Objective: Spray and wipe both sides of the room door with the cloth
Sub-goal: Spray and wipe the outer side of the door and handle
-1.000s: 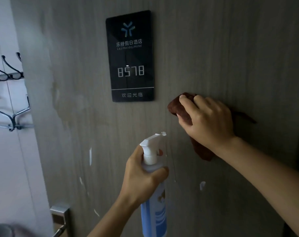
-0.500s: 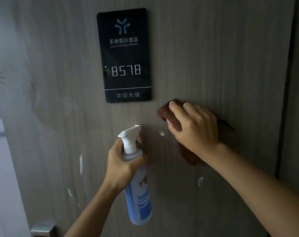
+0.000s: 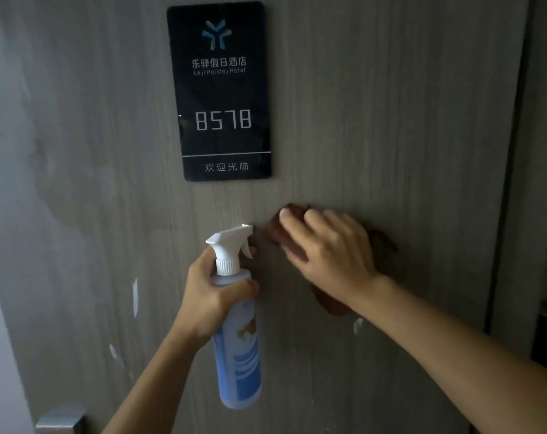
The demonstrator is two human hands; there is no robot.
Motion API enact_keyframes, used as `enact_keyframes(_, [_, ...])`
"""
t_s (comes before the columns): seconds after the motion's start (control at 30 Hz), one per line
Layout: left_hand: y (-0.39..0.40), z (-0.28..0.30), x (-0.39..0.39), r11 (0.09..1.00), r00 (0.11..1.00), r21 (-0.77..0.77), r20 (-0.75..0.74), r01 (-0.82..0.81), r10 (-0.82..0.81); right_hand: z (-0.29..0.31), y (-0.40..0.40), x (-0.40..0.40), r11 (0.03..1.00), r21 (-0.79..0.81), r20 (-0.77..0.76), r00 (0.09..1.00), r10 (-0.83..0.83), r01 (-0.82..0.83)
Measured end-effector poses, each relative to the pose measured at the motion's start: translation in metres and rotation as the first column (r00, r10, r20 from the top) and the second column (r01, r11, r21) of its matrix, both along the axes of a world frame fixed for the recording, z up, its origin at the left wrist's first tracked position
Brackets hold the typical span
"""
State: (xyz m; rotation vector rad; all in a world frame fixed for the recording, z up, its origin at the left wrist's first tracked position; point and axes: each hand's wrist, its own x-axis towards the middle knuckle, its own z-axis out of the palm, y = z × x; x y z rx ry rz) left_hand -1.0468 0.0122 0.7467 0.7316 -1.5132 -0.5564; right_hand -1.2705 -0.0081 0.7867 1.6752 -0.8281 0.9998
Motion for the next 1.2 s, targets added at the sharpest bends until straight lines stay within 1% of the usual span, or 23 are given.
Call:
enact_keyframes(0.07, [-0.001, 0.000, -0.001, 1.000, 1.000, -0.007, -0.009, -0.005, 0.005, -0.025, 0.002, -0.005, 0.999, 0.049, -0.218, 0.976, 0.000, 0.011])
enact_keyframes(0.13, [0.000, -0.001, -0.001, 1.000, 1.000, -0.007, -0.001, 0.000, 0.000, -0.023, 0.004, -0.016, 0.997, 0.056, -0.286, 0.958, -0.027, 0.045])
enact_keyframes(0.17, [0.001, -0.001, -0.001, 1.000, 1.000, -0.004, -0.001, 0.001, -0.001, -0.013, 0.005, -0.018, 0.998, 0.034, -0.233, 0.972, -0.041, 0.050])
enact_keyframes(0.27, [0.003, 0.001, -0.002, 1.000, 1.000, 0.006, 0.007, 0.008, -0.008, 0.032, 0.006, -0.015, 0.997, -0.033, 0.092, 0.993, -0.070, 0.073])
enact_keyframes(0.33, [0.003, 0.003, -0.003, 1.000, 1.000, 0.008, 0.002, 0.011, -0.011, 0.042, 0.005, -0.005, 0.996, -0.038, 0.201, 0.977, -0.074, 0.084])
enact_keyframes(0.4, [0.003, 0.004, -0.004, 1.000, 1.000, 0.012, -0.010, 0.017, -0.016, 0.025, 0.003, 0.001, 0.999, 0.008, 0.118, 0.992, -0.032, 0.032])
enact_keyframes(0.5, [0.006, 0.006, -0.004, 1.000, 1.000, 0.020, -0.003, 0.016, -0.016, -0.012, 0.006, -0.009, 0.992, 0.128, -0.149, 0.989, 0.014, 0.006])
enact_keyframes(0.53, [0.008, 0.007, -0.004, 1.000, 1.000, 0.023, 0.001, 0.013, -0.013, -0.011, 0.008, -0.015, 0.988, 0.155, -0.165, 0.986, 0.020, 0.006])
enact_keyframes(0.57, [0.010, 0.008, -0.005, 1.000, 1.000, 0.027, -0.002, 0.008, -0.008, -0.003, 0.009, -0.019, 0.988, 0.156, -0.133, 0.991, 0.019, 0.002])
enact_keyframes(0.63, [0.012, 0.009, -0.006, 0.999, 1.000, 0.033, -0.010, -0.006, 0.006, 0.026, 0.009, -0.022, 0.995, 0.098, 0.056, 0.998, -0.009, 0.003])
enact_keyframes(0.7, [0.014, 0.010, -0.008, 0.999, 1.000, 0.033, -0.006, -0.016, 0.016, 0.050, 0.007, -0.022, 0.999, 0.027, 0.254, 0.966, -0.047, 0.041])
enact_keyframes(0.73, [0.015, 0.010, -0.009, 0.999, 1.000, 0.030, -0.007, -0.021, 0.021, 0.051, 0.006, -0.019, 0.999, 0.010, 0.288, 0.957, -0.045, 0.044])
enact_keyframes(0.77, [0.015, 0.010, -0.010, 0.999, 1.000, 0.026, -0.012, -0.026, 0.026, 0.044, 0.005, -0.015, 1.000, 0.013, 0.258, 0.966, -0.028, 0.025])
enact_keyframes(0.8, [0.016, 0.009, -0.010, 0.999, 0.999, 0.026, -0.017, -0.030, 0.030, 0.031, 0.004, -0.012, 0.999, 0.040, 0.168, 0.986, -0.007, 0.000])
enact_keyframes(0.83, [0.016, 0.009, -0.011, 0.999, 0.999, 0.026, -0.019, -0.032, 0.032, 0.014, 0.004, -0.011, 0.997, 0.071, 0.029, 0.999, 0.018, -0.020])
enact_keyframes(0.9, [0.015, 0.008, -0.011, 0.999, 0.999, 0.029, -0.008, -0.032, 0.032, -0.012, 0.005, -0.022, 0.992, 0.126, -0.240, 0.970, 0.043, -0.013])
enact_keyframes(0.93, [0.015, 0.008, -0.011, 0.999, 0.999, 0.032, -0.007, -0.032, 0.032, -0.012, 0.006, -0.031, 0.990, 0.138, -0.295, 0.954, 0.049, -0.008])
enact_keyframes(0.97, [0.015, 0.007, -0.011, 0.999, 0.999, 0.034, -0.010, -0.032, 0.032, -0.005, 0.006, -0.041, 0.992, 0.128, -0.282, 0.958, 0.052, -0.016])
enact_keyframes(1.0, [0.014, 0.007, -0.010, 0.999, 0.999, 0.032, -0.010, -0.035, 0.035, 0.008, 0.005, -0.050, 0.995, 0.099, -0.207, 0.977, 0.047, -0.026])
enact_keyframes(1.07, [0.013, 0.007, -0.010, 0.999, 0.999, 0.022, -0.001, -0.037, 0.038, 0.041, 0.002, -0.071, 0.999, 0.023, 0.088, 0.996, 0.024, -0.026])
enact_keyframes(1.13, [0.011, 0.006, -0.011, 0.999, 0.999, 0.020, -0.007, -0.036, 0.036, 0.066, 0.001, -0.083, 1.000, -0.016, 0.357, 0.934, -0.008, 0.015])
enact_keyframes(1.17, [0.010, 0.005, -0.012, 0.999, 0.999, 0.025, -0.019, -0.037, 0.037, 0.065, 0.000, -0.081, 0.999, -0.027, 0.408, 0.913, -0.021, 0.035])
enact_keyframes(1.2, [0.009, 0.003, -0.013, 0.999, 0.999, 0.033, -0.036, -0.038, 0.040, 0.057, -0.001, -0.076, 0.999, -0.034, 0.380, 0.925, -0.014, 0.029])
